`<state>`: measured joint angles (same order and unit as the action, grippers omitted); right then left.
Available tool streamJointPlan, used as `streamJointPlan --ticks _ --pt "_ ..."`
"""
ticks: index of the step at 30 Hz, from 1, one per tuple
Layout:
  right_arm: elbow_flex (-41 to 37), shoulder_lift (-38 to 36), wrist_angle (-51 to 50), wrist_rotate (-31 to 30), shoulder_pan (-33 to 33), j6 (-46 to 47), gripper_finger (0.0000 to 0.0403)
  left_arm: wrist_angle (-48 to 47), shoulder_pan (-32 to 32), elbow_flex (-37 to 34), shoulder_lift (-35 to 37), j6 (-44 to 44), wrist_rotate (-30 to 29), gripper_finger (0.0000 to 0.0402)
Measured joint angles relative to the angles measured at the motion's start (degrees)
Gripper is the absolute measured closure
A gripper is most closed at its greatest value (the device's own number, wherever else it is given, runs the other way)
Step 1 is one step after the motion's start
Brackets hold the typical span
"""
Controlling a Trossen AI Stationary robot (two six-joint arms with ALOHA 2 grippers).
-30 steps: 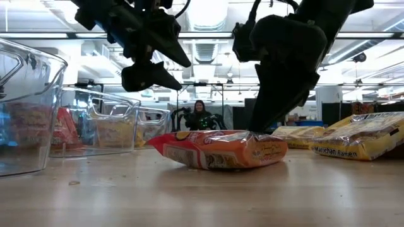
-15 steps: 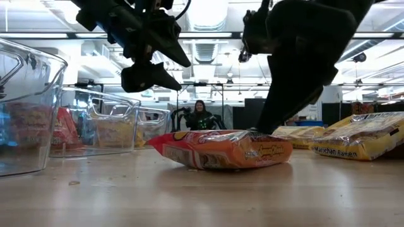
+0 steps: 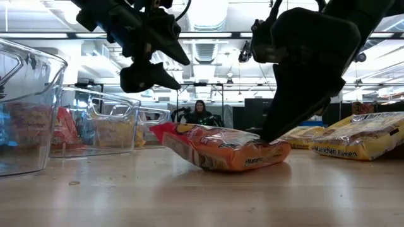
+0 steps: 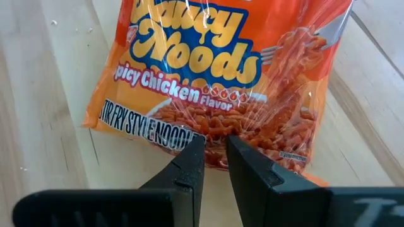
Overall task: Sort Maruchan noodles
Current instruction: Put the orange noodles pack into the middle transparent bin
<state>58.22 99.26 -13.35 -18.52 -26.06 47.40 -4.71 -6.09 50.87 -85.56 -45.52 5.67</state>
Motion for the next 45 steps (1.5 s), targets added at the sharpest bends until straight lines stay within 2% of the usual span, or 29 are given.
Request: streamJointPlan --ticks 6,9,12,15,21,29,38,45 --pt "-0.55 0.0 0.93 0.02 0.02 -0.68 0.034 -0.37 -0.02 0.19 0.02 -1.68 1.4 0.0193" --pt "-0.9 0.0 1.04 -0.09 0.02 -0.72 0.034 -3.92 -0.02 2.77 0.02 0.34 1.34 0.0193" --pt "-1.03 0.0 1.03 -0.28 0.02 -0.76 0.034 -10.06 -0.11 7.04 0.04 4.74 -1.48 0.0193" --pt "-1.1 0.04 0.9 -0.82 0.02 -0.79 0.034 -13.82 -0.07 8.36 0.04 5.93 -3.43 0.0193" --pt "-1.35 0.15 0.84 -1.54 -0.2 -0.89 0.034 -13.87 -0.1 7.24 -5.1 4.13 -1.52 0.0193" --pt "-2.48 0.24 1.45 -1.58 -0.2 -0.02 0.034 -14.49 -0.02 12.02 -11.65 7.52 2.84 0.0193" --pt "-4.88 0.37 5.12 -1.25 -0.2 -0.55 0.034 -14.87 0.22 14.23 -13.08 5.28 3.0 0.0193" --pt "-4.9 0.37 5.39 -2.39 -0.17 -2.81 0.034 -14.6 0.46 16.79 -14.12 3.0 5.55 0.0193"
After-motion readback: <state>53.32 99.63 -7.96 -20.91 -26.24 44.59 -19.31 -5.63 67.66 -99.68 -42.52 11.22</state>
